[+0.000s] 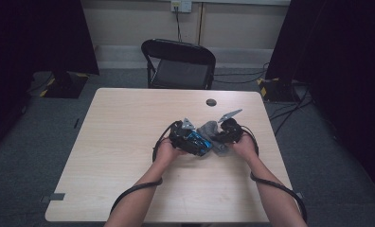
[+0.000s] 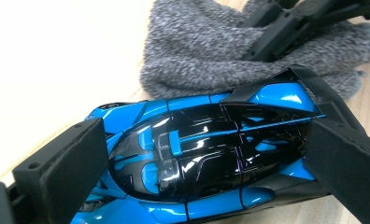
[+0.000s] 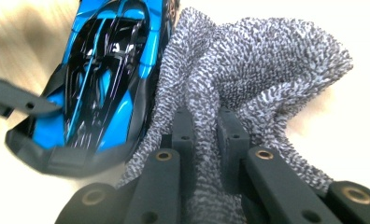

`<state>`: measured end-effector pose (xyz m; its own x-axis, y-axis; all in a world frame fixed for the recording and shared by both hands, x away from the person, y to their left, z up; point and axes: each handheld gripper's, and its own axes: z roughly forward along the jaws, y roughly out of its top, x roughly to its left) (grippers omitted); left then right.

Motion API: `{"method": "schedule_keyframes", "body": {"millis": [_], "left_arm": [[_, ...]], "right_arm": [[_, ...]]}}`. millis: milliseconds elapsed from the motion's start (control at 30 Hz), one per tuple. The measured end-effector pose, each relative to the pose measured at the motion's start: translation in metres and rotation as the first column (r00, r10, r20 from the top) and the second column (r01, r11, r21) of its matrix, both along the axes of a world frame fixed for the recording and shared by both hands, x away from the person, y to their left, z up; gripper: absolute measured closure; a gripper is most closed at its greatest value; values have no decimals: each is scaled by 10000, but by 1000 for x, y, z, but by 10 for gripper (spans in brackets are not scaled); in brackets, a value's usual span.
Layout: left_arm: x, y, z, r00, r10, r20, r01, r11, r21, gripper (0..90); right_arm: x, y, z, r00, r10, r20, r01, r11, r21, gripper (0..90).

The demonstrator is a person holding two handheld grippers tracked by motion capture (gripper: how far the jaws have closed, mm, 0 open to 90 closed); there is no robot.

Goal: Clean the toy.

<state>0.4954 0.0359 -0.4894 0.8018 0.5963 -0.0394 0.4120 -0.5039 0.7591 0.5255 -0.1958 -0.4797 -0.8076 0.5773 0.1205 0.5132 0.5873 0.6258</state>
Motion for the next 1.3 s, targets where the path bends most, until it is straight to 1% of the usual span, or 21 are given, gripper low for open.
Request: {"method": "schedule_keyframes", "body": {"millis": [200,400,467,633,733,867,933,1067,1300], "left_arm": [[0,-1,1,10000,-14,-46,15,10000,65,0],[0,-1,1,10000,10,-47,-10,10000,46,0],[0,-1,1,10000,7,-56,-6,10000,66,0],[0,-1,1,10000,15,-53,-15,10000,64,0],[1,-1,1,10000,12,-86,-11,10000,90,0],[0,0,0,10000,4,-32,-4,10000,26,0],[0,0,0,10000,13,9,-13,10000,-1,0],[0,0,1,10000,45,-32,-44,10000,57,0],[0,-1,1,10000,57,-79,-57,9999,90,0]], "right_arm": [[-10,-10,0,10000,-32,-66,32,10000,69,804],[-20,-18,2,9999,-29,-131,28,10000,-16,805],[-23,-20,3,9999,-29,-131,28,9999,-112,804],[-33,-26,4,9998,90,-154,-93,9998,-197,804],[-38,-29,5,9998,38,-170,-42,9997,-221,804],[-45,-35,9,10000,15,-87,-16,9999,-123,805],[-47,-38,11,9999,10,-130,-11,10000,-50,805],[-51,-45,14,9999,-82,-117,83,9999,99,805],[-61,-55,15,9997,-151,-171,155,9997,196,805]]}}
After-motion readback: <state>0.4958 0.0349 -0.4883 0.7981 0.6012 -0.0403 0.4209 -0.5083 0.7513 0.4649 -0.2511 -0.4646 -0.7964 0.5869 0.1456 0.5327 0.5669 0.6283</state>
